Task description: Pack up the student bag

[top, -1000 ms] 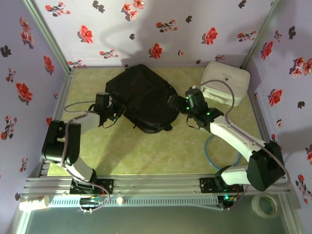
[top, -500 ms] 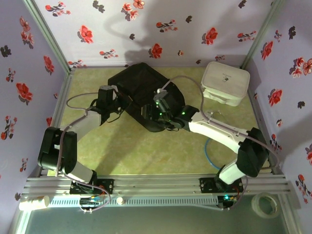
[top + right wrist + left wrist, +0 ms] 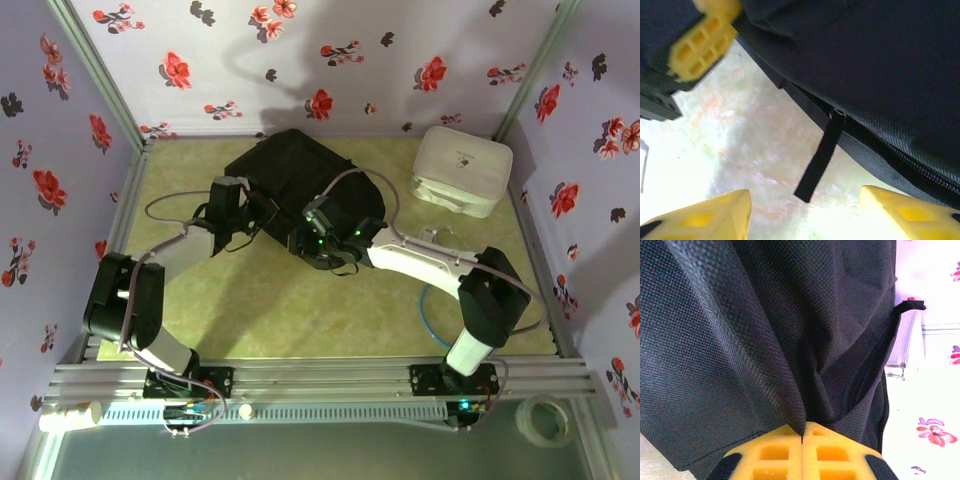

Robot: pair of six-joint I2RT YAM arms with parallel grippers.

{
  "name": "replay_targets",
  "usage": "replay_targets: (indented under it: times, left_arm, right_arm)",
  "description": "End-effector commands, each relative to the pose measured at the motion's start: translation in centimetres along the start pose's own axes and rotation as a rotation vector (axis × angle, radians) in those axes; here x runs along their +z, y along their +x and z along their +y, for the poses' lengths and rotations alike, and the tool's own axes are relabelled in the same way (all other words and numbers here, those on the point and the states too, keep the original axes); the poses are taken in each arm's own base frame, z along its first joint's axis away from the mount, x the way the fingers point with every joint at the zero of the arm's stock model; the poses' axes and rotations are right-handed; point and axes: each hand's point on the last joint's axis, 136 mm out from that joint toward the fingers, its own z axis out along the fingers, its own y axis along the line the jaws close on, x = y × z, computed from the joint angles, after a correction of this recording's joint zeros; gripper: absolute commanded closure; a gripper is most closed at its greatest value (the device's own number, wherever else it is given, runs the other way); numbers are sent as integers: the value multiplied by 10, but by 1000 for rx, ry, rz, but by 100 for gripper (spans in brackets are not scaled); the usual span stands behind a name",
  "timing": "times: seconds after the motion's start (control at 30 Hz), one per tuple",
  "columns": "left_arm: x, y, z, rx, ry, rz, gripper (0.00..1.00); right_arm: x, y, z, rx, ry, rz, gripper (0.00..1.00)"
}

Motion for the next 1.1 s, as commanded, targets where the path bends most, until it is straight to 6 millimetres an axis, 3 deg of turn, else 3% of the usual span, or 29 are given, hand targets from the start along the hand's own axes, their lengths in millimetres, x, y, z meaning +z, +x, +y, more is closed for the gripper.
replay_targets:
  times: [0.0,0.57,0.83,0.93,1.07]
  left_arm:
    - [1,-4,-29,27,83,-9,100]
    - [-1,3,-28,30,75,4,100]
    - [-1,2,-28,28,74,4,100]
    - [-1,2,-27,28,66,3,100]
    - [-2,-3,-18,31,25,-24,100]
  right_arm:
    - [3,0,-2,55,15,30,44]
    - [22,-7,0,91,5,43,64]
    - [20,-12,-10,90,54,19,84]
    - [16,-13,-14,76,73,11,99]
    - [6,-13,-24,55,98,-4,100]
